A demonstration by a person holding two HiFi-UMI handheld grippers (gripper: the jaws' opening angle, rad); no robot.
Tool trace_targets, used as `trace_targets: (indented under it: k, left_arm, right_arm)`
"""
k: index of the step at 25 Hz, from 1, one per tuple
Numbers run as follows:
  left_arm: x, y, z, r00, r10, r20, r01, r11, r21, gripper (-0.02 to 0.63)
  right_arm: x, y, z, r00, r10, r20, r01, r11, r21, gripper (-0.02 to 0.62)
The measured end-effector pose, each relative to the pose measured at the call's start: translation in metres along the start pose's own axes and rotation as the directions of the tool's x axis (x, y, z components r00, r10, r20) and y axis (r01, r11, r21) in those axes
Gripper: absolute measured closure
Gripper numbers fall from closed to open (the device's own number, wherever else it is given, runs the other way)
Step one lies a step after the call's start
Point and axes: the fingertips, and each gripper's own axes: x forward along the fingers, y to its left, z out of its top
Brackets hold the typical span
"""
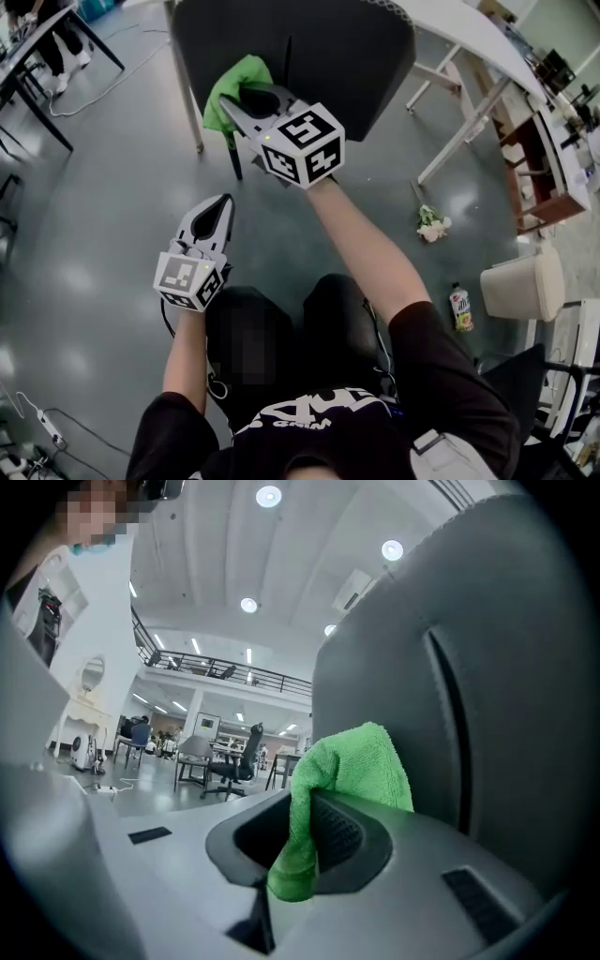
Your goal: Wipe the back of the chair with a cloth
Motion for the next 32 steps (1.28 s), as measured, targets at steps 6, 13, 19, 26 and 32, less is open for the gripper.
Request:
trace_targets:
  k: [6,13,19,26,32]
  left_arm:
    - [-0.002,0.003,-0.002,1.000,0.009,0.001,-0.009,1.000,-0.014,0.606]
    - [-0.002,-0.002,-0.001,1.000,0.005,-0.003,-0.005,1.000,0.006,0.606]
    - [-0.001,-0.005,0.000,1.000,-0.002,-0.001,0.002,1.000,0.013,0.606]
    - [-0.001,-0.010,0.003,1.000,-0.010,0.004,0.009,0.999,0.033,0.606]
    - [0.002,-0.011,0.001,1.000,-0.011,0.004,0.011,0.999,0.033,0.606]
  right_arm:
    - [0.014,0.027,-0.008,0.999,0.047,0.007,-0.047,0.999,0.020,0.548]
    - [-0.037,0.013,-0.009,0.999,-0.034,0.022,0.034,0.999,0.007,0.546]
    - [-0.108,-0.012,-0.021,0.990,-0.141,-0.011,0.140,0.989,-0.040,0.546]
    - [-0.187,-0.059,-0.033,0.956,-0.288,-0.052,0.285,0.957,-0.061,0.546]
    - [-0.233,-0.094,-0.041,0.918,-0.392,-0.063,0.390,0.920,-0.047,0.546]
